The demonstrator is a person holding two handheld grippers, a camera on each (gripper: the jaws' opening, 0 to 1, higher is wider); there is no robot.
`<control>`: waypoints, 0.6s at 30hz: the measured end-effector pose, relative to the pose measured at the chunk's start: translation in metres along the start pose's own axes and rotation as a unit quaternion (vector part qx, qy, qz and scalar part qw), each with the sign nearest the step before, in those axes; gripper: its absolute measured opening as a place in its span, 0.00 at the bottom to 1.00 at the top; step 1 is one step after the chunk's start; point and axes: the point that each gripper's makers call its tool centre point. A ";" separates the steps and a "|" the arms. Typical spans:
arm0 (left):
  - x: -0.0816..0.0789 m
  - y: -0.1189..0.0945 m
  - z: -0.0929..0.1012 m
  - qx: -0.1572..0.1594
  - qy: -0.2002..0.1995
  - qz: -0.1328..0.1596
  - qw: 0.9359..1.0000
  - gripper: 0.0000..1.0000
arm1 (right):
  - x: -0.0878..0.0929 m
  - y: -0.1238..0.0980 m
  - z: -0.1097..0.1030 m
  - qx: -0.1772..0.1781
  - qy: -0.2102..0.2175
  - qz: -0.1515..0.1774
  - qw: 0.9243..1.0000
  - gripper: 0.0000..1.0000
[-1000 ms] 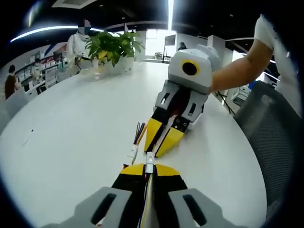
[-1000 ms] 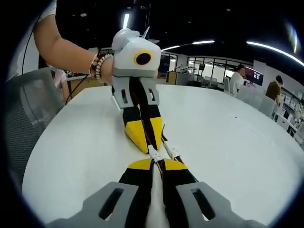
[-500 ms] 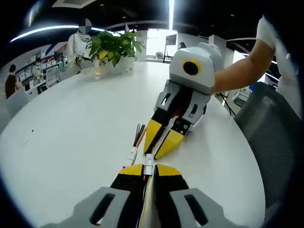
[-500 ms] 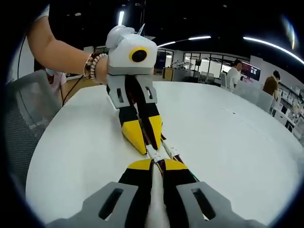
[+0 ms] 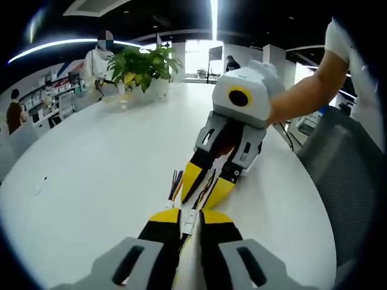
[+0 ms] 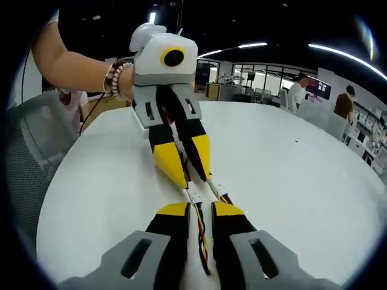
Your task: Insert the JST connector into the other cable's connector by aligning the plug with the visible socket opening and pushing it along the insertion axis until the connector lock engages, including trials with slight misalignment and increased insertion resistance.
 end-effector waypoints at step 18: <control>-0.014 -0.023 0.010 -0.032 -0.001 0.018 0.999 0.21 | -0.018 -0.023 0.006 0.017 0.007 0.012 1.000 0.24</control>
Point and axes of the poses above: the point that each gripper's makers call its tool centre point, and the gripper's own axes: y roughly forward along the fingers, z roughly to its right, x roughly out of its underside, and after that the axes turned 4 degrees about -z, right-handed
